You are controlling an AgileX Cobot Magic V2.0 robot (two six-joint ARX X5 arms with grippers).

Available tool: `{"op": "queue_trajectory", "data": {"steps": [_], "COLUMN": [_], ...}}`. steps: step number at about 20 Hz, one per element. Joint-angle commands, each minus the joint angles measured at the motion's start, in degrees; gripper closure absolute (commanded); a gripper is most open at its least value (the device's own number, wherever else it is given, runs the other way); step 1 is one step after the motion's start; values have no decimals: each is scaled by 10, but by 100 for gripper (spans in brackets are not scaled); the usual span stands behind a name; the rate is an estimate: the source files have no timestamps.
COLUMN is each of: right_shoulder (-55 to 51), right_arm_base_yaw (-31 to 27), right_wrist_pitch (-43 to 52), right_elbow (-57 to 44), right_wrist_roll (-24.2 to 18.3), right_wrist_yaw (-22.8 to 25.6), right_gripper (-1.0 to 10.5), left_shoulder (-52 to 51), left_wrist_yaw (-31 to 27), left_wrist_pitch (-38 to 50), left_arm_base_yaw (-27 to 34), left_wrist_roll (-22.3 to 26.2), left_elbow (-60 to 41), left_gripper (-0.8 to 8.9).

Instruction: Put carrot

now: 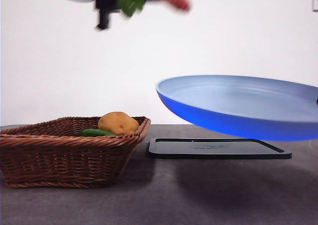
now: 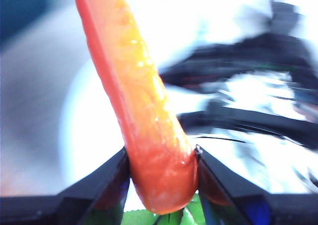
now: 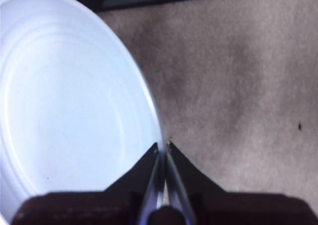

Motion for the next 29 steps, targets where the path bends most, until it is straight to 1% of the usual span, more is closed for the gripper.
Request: {"op": "queue_trajectory", "data": {"steps": [1, 2, 3, 4, 6, 7, 8, 9, 11, 13, 21, 22, 24, 25, 29], "right_shoulder": [3, 3, 3, 3, 4, 5, 5, 5, 5, 5, 5, 5, 5, 5, 11], "right_arm_base_yaw": [1, 1, 1, 1, 1, 1, 1, 1, 1, 1, 1, 1, 1, 1, 1], "right_wrist_pitch": [20, 24, 25, 26, 26, 26, 26, 26, 25, 25, 25, 25, 26, 26, 25], "right_elbow": [8, 8, 8, 8, 8, 8, 8, 8, 8, 8, 8, 8, 8, 8, 8], "right_wrist_roll": [-4, -3, -2, -2, -2, -2, -2, -2, -2, -2, 0, 3, 3, 8, 33], "right_wrist_yaw": [-2, -2, -2, -2, 1, 8, 16, 19, 27, 27, 27, 27, 27, 28, 28], "right_gripper": [943, 943, 943, 943, 943, 943, 943, 943, 943, 943, 943, 943, 943, 943, 943], "left_shoulder": [6, 7, 7, 7, 9, 11, 13, 17, 28, 47, 108, 108, 108, 108, 104], "left_wrist_yaw": [1, -24, -85, -174, -379, -455, -500, -521, -524, -524, -521, -521, -521, -521, -516], "left_wrist_pitch": [7, 8, 11, 16, 33, 43, 57, 72, 90, 99, 96, 95, 95, 95, 87], "left_arm_base_yaw": [-53, -79, -108, -140, -200, -225, -246, -260, -276, -277, -280, -280, -281, -282, -282], "left_wrist_roll": [42, 50, 50, 51, 49, 48, 48, 48, 44, 43, 43, 43, 43, 43, 25], "left_elbow": [13, 13, 13, 13, 13, 13, 12, 12, 12, 12, 12, 12, 12, 12, 12], "left_gripper": [688, 688, 688, 688, 688, 688, 688, 688, 688, 688, 686, 671, 584, 564, 565]}}
